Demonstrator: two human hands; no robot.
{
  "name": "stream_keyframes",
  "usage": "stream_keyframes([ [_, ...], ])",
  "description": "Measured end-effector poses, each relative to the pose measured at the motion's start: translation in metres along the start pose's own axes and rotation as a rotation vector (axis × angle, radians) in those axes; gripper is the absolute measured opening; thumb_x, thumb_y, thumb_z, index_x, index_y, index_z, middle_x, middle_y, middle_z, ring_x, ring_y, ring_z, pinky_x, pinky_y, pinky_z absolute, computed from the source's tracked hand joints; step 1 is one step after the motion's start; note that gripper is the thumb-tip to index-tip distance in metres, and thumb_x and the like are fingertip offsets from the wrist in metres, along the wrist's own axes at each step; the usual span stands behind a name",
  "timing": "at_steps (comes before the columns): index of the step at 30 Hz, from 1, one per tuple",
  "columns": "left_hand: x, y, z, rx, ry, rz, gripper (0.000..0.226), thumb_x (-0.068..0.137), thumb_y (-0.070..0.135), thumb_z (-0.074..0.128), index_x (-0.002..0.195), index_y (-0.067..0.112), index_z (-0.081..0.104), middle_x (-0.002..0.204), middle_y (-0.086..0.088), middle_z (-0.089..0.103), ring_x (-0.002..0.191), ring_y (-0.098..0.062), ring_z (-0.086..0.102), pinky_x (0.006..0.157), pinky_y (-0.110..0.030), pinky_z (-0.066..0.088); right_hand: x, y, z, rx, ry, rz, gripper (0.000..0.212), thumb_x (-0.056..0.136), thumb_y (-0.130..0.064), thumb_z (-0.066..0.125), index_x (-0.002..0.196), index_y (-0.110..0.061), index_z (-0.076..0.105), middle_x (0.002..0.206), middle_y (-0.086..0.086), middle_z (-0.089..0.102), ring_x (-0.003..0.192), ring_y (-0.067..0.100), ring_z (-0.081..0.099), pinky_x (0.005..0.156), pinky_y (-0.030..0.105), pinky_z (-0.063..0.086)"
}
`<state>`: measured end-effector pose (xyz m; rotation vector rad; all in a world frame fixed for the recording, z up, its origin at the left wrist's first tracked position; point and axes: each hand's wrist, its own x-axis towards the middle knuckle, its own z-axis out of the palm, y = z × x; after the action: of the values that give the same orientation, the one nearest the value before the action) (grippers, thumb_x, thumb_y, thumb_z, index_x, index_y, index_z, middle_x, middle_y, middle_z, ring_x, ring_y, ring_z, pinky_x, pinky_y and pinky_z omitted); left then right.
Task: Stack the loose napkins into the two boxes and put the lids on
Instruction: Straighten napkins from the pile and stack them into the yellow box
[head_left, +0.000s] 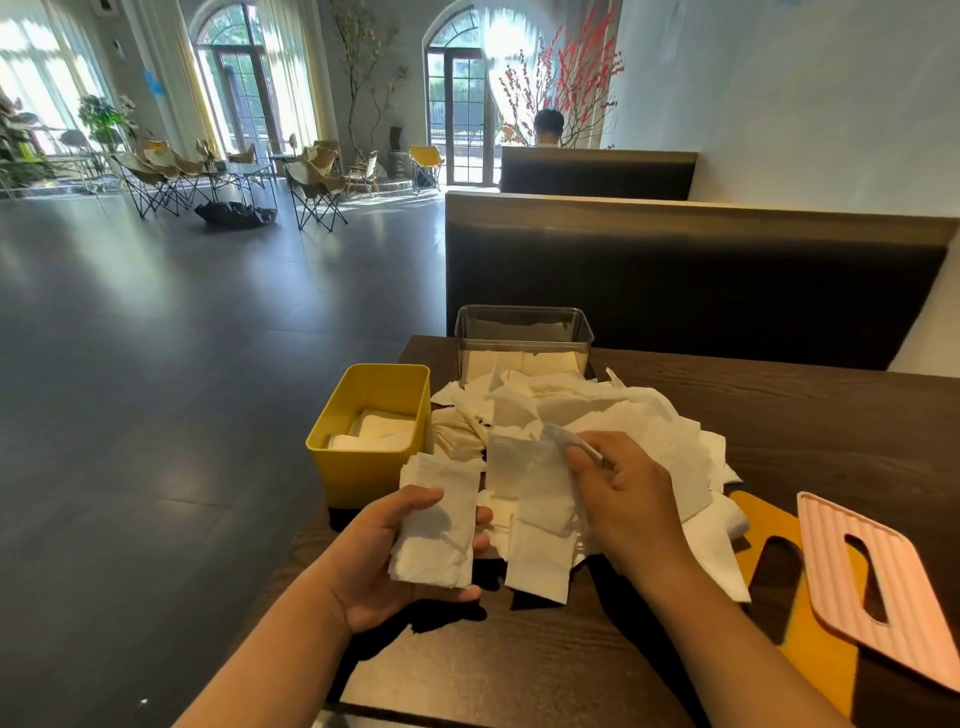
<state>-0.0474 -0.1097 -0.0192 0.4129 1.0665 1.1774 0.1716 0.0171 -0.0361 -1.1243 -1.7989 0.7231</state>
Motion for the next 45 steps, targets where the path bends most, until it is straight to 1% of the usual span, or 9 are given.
stream_keyframes([
  [10,-0.001,0.001,-0.004,-0.025,-0.023,-0.009,0.045,0.089,0.032,0.06,0.131,0.016,0.062,0.128,-0.019,0.073,0.109,-0.032,0.069,0.092,-0.061,0.055,0.005,-0.017,-0.022,0.267,0.059,0.074,0.024,0.106,-0.037,0.054,0.107,-0.026,0.074,0.098,-0.007,0.073,0.092,0.007,0.066,0.072,0.022,0.054],
  [18,-0.001,0.001,-0.006,-0.066,-0.041,0.005,0.043,0.088,0.032,0.06,0.126,0.012,0.065,0.123,-0.02,0.073,0.104,-0.032,0.068,0.081,-0.056,0.06,-0.004,-0.046,-0.042,0.493,-0.279,0.31,0.026,0.108,-0.029,0.053,0.112,-0.018,0.076,0.102,0.002,0.078,0.094,0.022,0.074,0.076,0.037,0.06],
  [24,-0.001,0.001,-0.01,-0.069,-0.05,0.025,0.038,0.089,0.031,0.059,0.118,0.011,0.075,0.123,-0.021,0.072,0.103,-0.033,0.069,0.082,-0.057,0.059,-0.031,-0.038,-0.014,-0.026,-0.434,0.277,0.02,0.104,-0.032,0.061,0.097,-0.027,0.079,0.089,-0.008,0.076,0.078,0.006,0.068,0.073,0.023,0.052],
  [28,-0.001,0.001,-0.009,-0.039,-0.05,0.018,0.035,0.088,0.032,0.058,0.101,0.014,0.086,0.121,-0.017,0.074,0.107,-0.031,0.067,0.086,-0.056,0.057,-0.032,-0.022,-0.001,-0.498,-0.375,0.037,0.028,0.097,-0.042,0.063,0.123,-0.033,0.068,0.116,-0.013,0.064,0.102,0.004,0.058,0.086,0.024,0.05],
  [32,0.001,0.0,-0.012,-0.07,-0.074,0.026,0.05,0.088,0.031,0.062,0.134,0.012,0.064,0.137,-0.021,0.068,0.117,-0.034,0.062,0.086,-0.06,0.057,-0.024,-0.025,-0.001,-0.684,-0.512,-0.077,0.059,0.091,-0.051,0.062,0.146,-0.034,0.05,0.134,-0.012,0.052,0.125,0.014,0.047,0.103,0.034,0.047],
  [35,0.0,0.002,-0.012,-0.075,-0.079,0.022,0.05,0.088,0.03,0.062,0.134,0.011,0.065,0.131,-0.021,0.069,0.114,-0.034,0.063,0.086,-0.059,0.057,-0.016,-0.032,0.005,-0.764,-0.635,-0.066,0.07,0.087,-0.047,0.066,0.151,-0.034,0.043,0.141,-0.007,0.05,0.128,0.02,0.045,0.106,0.038,0.045],
  [39,0.0,0.001,-0.015,-0.065,-0.106,0.029,0.04,0.089,0.03,0.059,0.117,0.011,0.08,0.124,-0.019,0.07,0.108,-0.031,0.065,0.086,-0.058,0.057,-0.006,-0.038,0.007,-0.755,-0.703,-0.033,0.053,0.086,-0.038,0.072,0.136,-0.033,0.056,0.126,-0.006,0.058,0.117,0.018,0.048,0.099,0.036,0.044],
  [42,-0.002,0.001,-0.012,-0.039,-0.124,0.023,0.034,0.089,0.031,0.057,0.095,0.016,0.087,0.12,-0.017,0.071,0.106,-0.029,0.066,0.088,-0.057,0.056,-0.002,-0.042,0.003,-0.74,-0.693,-0.07,0.014,0.089,-0.038,0.07,0.098,-0.035,0.06,0.1,-0.009,0.059,0.099,0.017,0.051,0.084,0.035,0.044],
  [45,-0.001,0.001,-0.012,-0.041,-0.134,0.021,0.034,0.088,0.031,0.056,0.093,0.016,0.087,0.119,-0.017,0.07,0.105,-0.028,0.066,0.09,-0.057,0.055,-0.001,-0.047,-0.008,-0.634,-0.686,-0.064,0.013,0.088,-0.038,0.069,0.085,-0.032,0.058,0.093,-0.009,0.056,0.092,0.015,0.051,0.081,0.035,0.048],
])
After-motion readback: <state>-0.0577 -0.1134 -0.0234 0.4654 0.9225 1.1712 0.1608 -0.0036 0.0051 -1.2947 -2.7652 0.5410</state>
